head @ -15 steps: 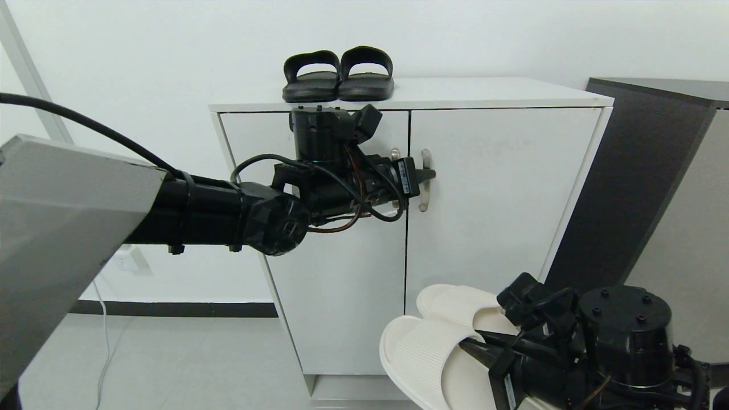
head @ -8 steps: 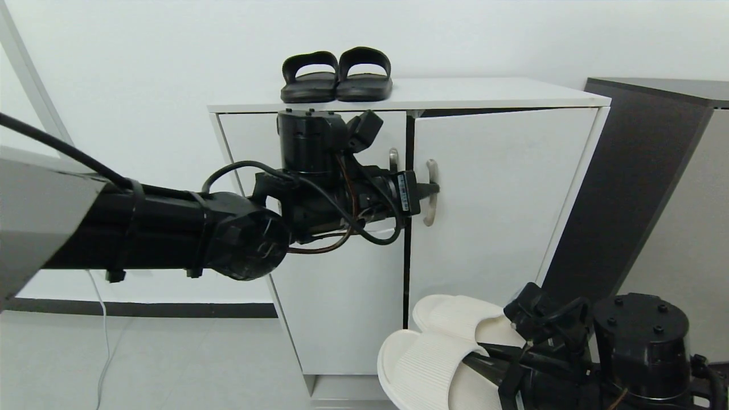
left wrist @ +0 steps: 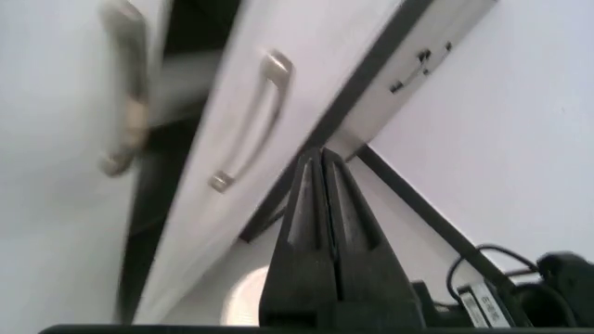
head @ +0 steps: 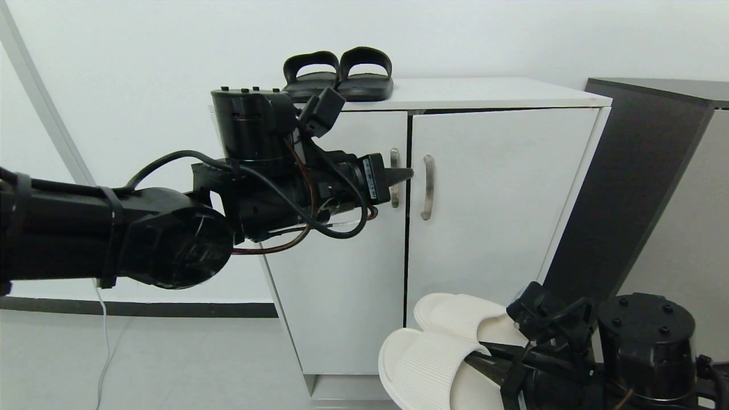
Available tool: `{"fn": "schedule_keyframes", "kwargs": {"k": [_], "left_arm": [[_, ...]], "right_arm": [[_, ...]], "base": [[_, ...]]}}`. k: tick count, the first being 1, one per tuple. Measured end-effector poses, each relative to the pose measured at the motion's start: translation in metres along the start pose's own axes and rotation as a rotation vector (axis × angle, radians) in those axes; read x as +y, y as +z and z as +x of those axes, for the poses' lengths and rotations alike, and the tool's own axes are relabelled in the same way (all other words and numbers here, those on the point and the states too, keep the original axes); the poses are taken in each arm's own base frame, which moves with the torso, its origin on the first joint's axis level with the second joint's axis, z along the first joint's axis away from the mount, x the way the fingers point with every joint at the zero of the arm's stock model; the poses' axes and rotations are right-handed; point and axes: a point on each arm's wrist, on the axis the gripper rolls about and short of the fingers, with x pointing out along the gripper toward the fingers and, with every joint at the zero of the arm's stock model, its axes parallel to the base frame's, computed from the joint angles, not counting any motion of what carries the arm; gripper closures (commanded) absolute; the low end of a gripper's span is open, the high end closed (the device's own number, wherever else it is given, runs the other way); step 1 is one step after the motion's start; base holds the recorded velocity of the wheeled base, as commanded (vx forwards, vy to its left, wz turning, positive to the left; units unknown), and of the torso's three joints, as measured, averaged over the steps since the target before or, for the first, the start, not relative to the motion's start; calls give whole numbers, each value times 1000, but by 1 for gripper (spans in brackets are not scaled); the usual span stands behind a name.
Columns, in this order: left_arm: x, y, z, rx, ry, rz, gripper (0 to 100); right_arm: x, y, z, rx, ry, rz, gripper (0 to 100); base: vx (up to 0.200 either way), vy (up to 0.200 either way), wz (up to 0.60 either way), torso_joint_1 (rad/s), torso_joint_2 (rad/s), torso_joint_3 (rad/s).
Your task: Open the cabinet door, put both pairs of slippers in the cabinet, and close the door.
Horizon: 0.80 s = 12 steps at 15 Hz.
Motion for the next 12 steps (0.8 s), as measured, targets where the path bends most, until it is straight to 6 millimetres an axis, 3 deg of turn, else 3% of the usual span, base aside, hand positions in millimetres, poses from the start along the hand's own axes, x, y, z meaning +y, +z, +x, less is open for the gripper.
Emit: {"fn": "schedule_keyframes", "kwargs": {"k": [6, 12], "left_arm": [[19, 15, 12, -52, 33, 10, 100], [32, 23, 39, -94, 68, 0, 100]], "right_arm": [[0, 0, -1, -4, 0, -1, 100], [0, 1, -2, -4, 0, -2, 100]], "base": [[0, 0, 0, 0, 0, 0], [0, 0, 0, 0, 0, 0]]}}
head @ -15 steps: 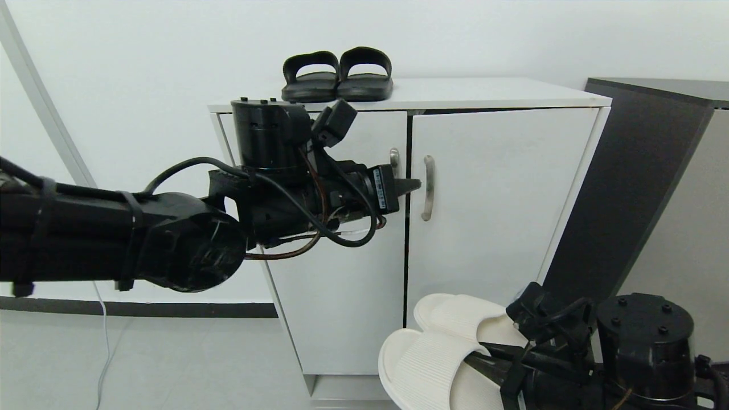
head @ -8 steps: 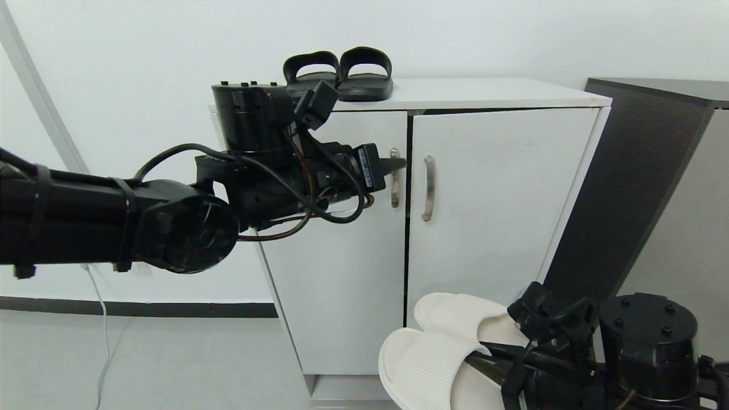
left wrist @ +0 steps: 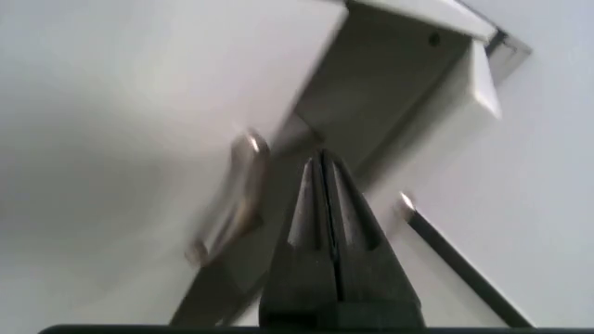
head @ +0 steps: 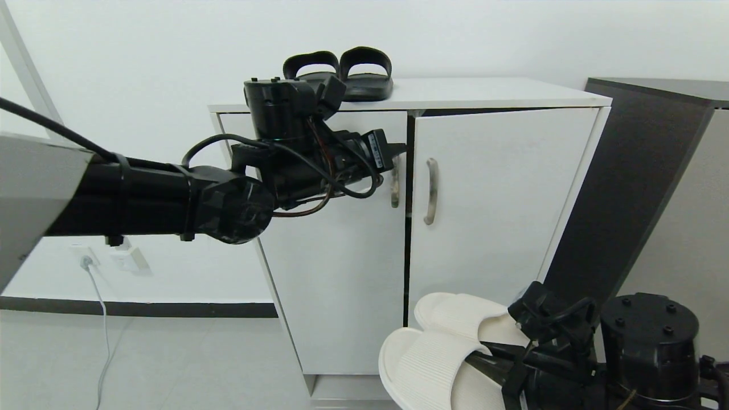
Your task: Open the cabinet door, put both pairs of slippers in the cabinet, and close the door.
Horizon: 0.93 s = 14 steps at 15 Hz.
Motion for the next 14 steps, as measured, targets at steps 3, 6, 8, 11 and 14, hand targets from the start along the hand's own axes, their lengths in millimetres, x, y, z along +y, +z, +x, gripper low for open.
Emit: {"fn": "schedule_keyframes", "kwargs": {"k": [3, 6, 8, 11, 14], "left_arm": [[2, 0, 15, -16, -11, -20, 100], [0, -8, 27, -8, -28, -22, 100], [-1, -12, 31, 0, -36, -23, 100], [1, -17, 34, 8, -32, -28, 100], [-6, -32, 32, 37, -42, -38, 100]], "right_arm": [[1, -1, 0, 4, 5, -16, 100], [1, -1, 0, 6, 7, -22, 100], [2, -1, 0, 6, 8, -22, 100], [3, -2, 0, 9, 13, -24, 100], [6, -4, 0, 17, 26, -30, 100]], "base": [[0, 0, 0, 0, 0, 0], [0, 0, 0, 0, 0, 0], [0, 0, 0, 0, 0, 0], [-67, 0, 0, -1, -1, 1], [-200, 0, 0, 7, 1, 4]]}}
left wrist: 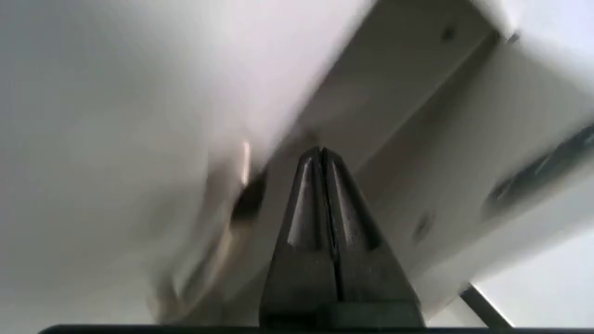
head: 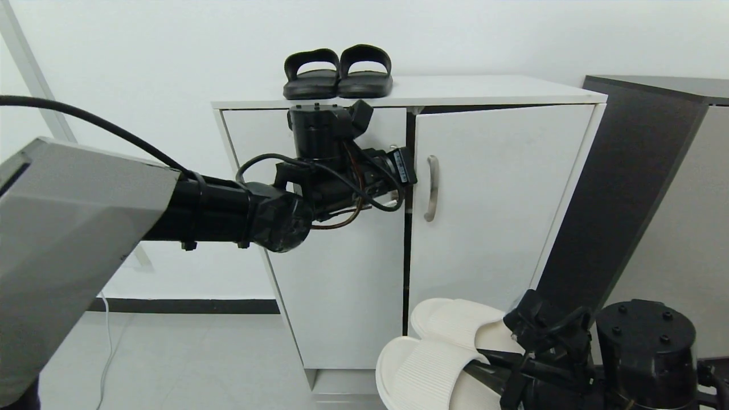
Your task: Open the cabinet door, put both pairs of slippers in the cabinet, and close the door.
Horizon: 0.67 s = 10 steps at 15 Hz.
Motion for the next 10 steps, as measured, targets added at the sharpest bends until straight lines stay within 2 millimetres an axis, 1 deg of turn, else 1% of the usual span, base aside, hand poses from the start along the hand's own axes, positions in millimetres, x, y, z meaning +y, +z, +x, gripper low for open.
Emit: {"fn": "schedule_keyframes", "kwargs": {"k": [1, 2, 3, 4, 5, 7, 8, 10], "left_arm": [[-8, -9, -2, 7, -23, 0, 100], [-20, -18, -6, 15, -58, 1, 100], [-37, -27, -10, 32, -97, 1, 100], [-51, -33, -14, 45, -130, 1, 100], [-59, -35, -18, 48, -150, 2, 100], [-60, -30, -24, 38, -149, 6, 100], [-54, -26, -27, 27, -132, 8, 100], [-37, -21, -43, 4, -85, 10, 100]], "right_arm": [[2, -1, 0, 2, 8, -3, 100], [4, -1, -1, 2, 17, -7, 100], [7, -3, -1, 10, 28, -11, 100], [10, -4, -2, 12, 40, -16, 100], [12, -5, -2, 18, 49, -20, 100], [15, -5, -3, 18, 58, -24, 100], [15, -5, -3, 18, 59, -24, 100], [15, -5, -3, 16, 58, -24, 100]], "base": [[-200, 0, 0, 2, -2, 7], [-200, 0, 0, 2, 2, -2], [-200, 0, 0, 7, 2, -7], [-200, 0, 0, -2, 2, 2], [-200, 0, 0, -2, -2, 7], [0, 0, 0, 0, 0, 0], [0, 0, 0, 0, 0, 0], [0, 0, 0, 0, 0, 0]]}}
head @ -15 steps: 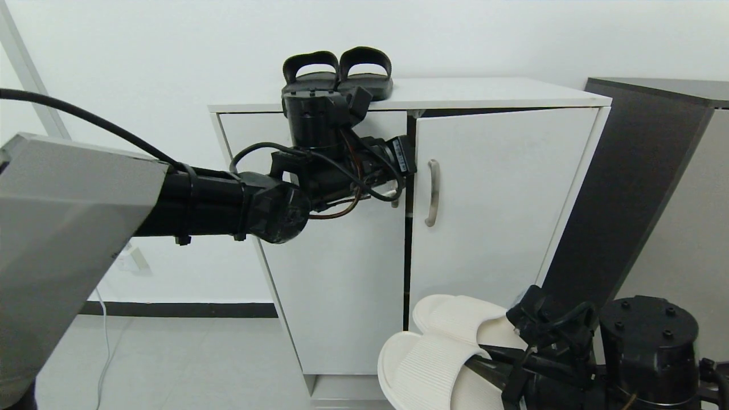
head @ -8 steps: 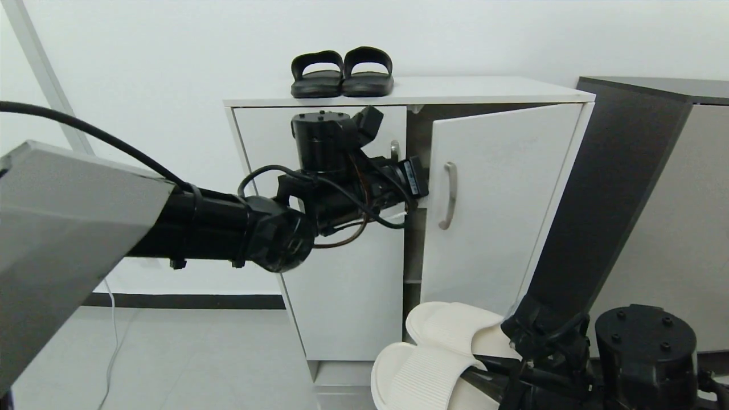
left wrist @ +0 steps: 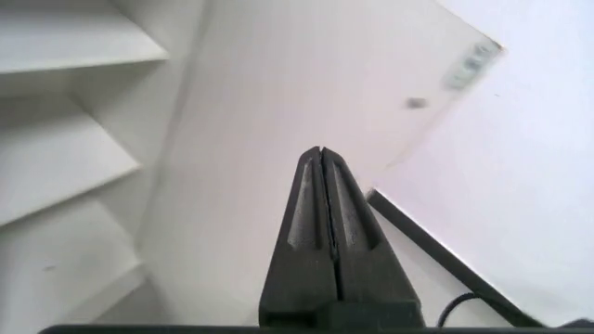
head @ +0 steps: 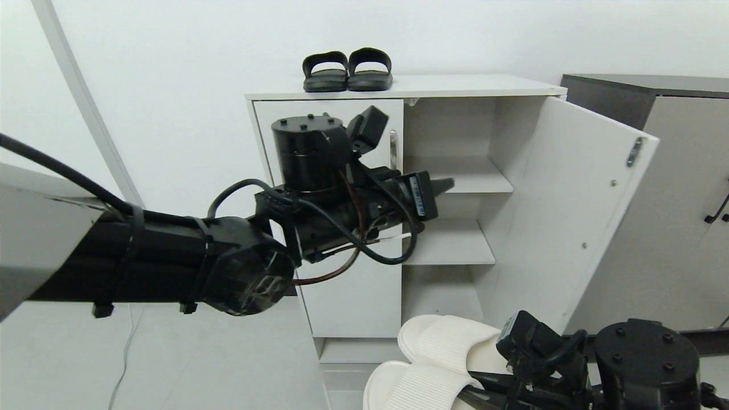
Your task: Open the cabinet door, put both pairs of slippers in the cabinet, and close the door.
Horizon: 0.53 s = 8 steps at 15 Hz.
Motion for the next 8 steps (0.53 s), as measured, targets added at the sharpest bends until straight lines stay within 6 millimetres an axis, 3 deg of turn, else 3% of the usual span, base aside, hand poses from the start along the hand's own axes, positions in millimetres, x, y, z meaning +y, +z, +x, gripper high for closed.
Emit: {"fn": "schedule_keyframes", "kwargs": {"k": [4, 8], "left_arm": [[3, 4, -59, -14, 68, -2, 100], [-24, 4, -142, -38, 96, 7, 100]], "right_arm": [[-6, 3, 1, -12, -25, 10, 100], [-16, 8, 6, -26, -60, 26, 100]], "base": [[0, 0, 0, 0, 0, 0], [0, 0, 0, 0, 0, 0]]}}
